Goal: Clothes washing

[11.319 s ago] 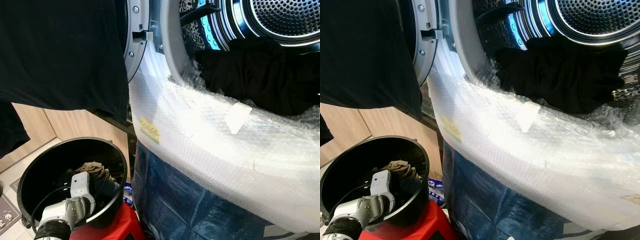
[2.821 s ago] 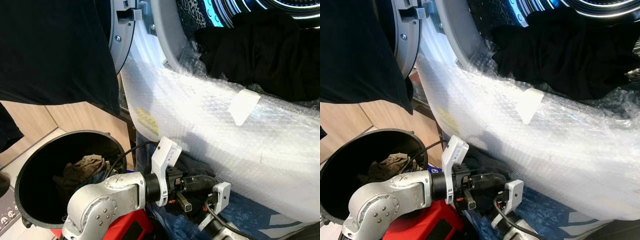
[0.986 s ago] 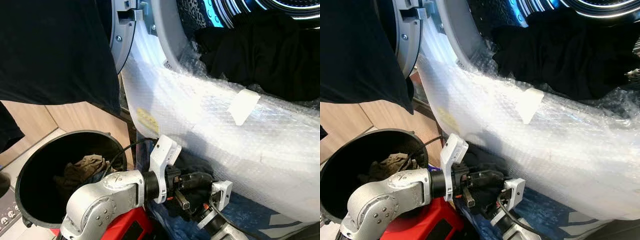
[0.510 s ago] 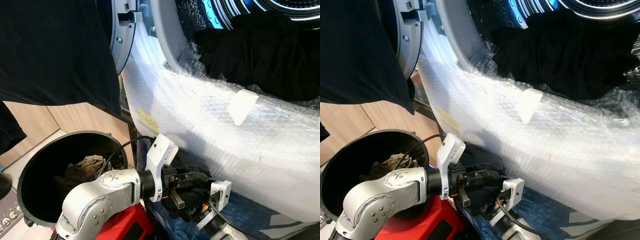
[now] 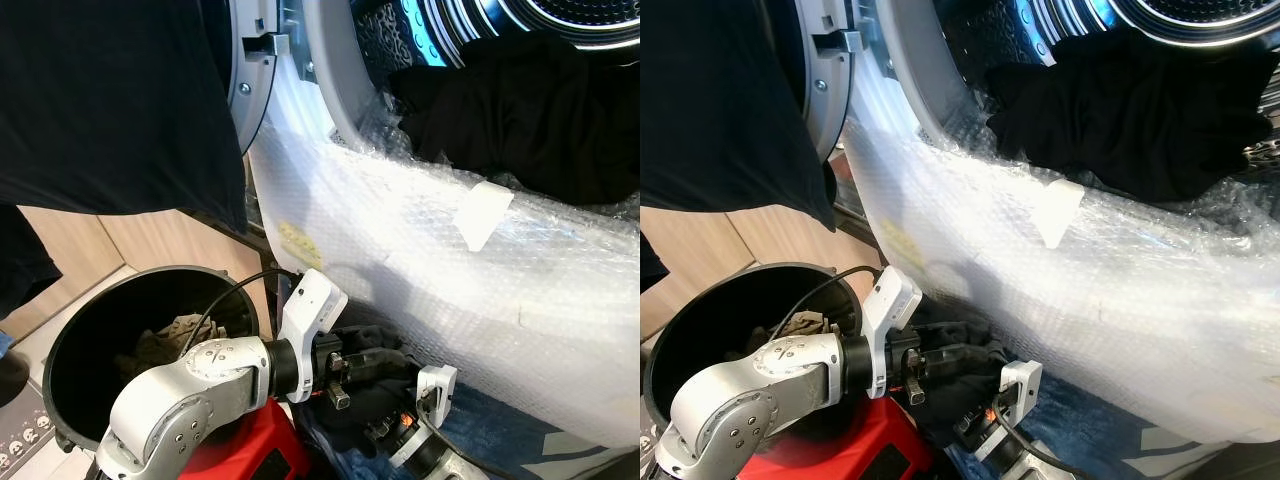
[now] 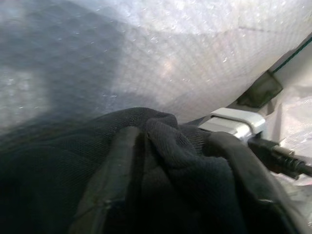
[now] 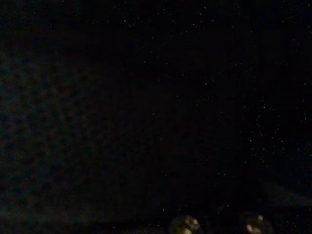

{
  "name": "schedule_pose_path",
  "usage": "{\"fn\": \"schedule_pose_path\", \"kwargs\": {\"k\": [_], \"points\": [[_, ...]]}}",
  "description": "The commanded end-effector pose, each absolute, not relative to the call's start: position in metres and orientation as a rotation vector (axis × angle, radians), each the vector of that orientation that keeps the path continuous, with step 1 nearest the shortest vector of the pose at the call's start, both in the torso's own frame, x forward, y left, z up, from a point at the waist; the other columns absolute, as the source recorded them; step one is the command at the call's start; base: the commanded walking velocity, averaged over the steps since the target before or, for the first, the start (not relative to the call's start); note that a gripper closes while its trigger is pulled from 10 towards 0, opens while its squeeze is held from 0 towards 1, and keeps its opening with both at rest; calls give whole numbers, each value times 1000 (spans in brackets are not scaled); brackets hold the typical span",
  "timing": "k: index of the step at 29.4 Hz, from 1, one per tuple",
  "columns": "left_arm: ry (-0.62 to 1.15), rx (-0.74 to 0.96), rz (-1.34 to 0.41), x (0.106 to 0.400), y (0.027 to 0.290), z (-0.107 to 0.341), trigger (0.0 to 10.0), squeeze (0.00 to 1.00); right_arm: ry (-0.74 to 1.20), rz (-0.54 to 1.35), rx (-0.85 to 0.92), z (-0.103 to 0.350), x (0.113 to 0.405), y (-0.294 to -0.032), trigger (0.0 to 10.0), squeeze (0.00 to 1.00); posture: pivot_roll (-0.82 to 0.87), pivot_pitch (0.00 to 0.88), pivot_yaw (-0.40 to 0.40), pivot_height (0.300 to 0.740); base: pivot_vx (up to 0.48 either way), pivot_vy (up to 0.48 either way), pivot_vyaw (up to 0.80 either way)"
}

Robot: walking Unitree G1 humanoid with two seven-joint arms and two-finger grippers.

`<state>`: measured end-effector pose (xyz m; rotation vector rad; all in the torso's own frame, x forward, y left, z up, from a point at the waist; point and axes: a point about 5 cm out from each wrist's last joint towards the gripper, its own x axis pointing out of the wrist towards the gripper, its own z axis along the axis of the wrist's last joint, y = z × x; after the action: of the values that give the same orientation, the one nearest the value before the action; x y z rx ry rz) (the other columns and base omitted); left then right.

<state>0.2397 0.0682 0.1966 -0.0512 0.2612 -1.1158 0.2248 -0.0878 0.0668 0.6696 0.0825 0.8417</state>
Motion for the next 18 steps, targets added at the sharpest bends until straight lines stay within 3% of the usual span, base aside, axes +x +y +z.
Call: {"fn": "schedule_pose_path", "kwargs": {"k": [1, 9, 10, 11, 14, 18], "points": [[292, 2, -1076, 240, 76, 190, 10000, 1000, 6, 885, 702, 79, 225, -85, 0, 0, 82, 51, 11, 740, 0, 0, 0], [209, 80, -1023, 245, 87, 200, 10000, 1000, 8, 913, 731, 78, 220, -86, 0, 0, 85, 42, 15, 740, 0, 0, 0], [181, 104, -1008, 247, 89, 204, 10000, 961, 8, 915, 732, 78, 220, -85, 0, 0, 87, 43, 16, 740, 0, 0, 0], [133, 145, -1010, 248, 91, 209, 10000, 0, 8, 917, 735, 78, 220, -84, 0, 0, 89, 54, 20, 740, 0, 0, 0], [24, 155, -1026, 246, 96, 225, 10000, 0, 12, 931, 726, 77, 220, -79, 0, 0, 70, 67, 22, 740, 0, 0, 0], [9, 215, -996, 245, 101, 227, 10000, 0, 18, 946, 729, 78, 215, -82, 0, 0, 76, 84, 5, 740, 0, 0, 0]]}}
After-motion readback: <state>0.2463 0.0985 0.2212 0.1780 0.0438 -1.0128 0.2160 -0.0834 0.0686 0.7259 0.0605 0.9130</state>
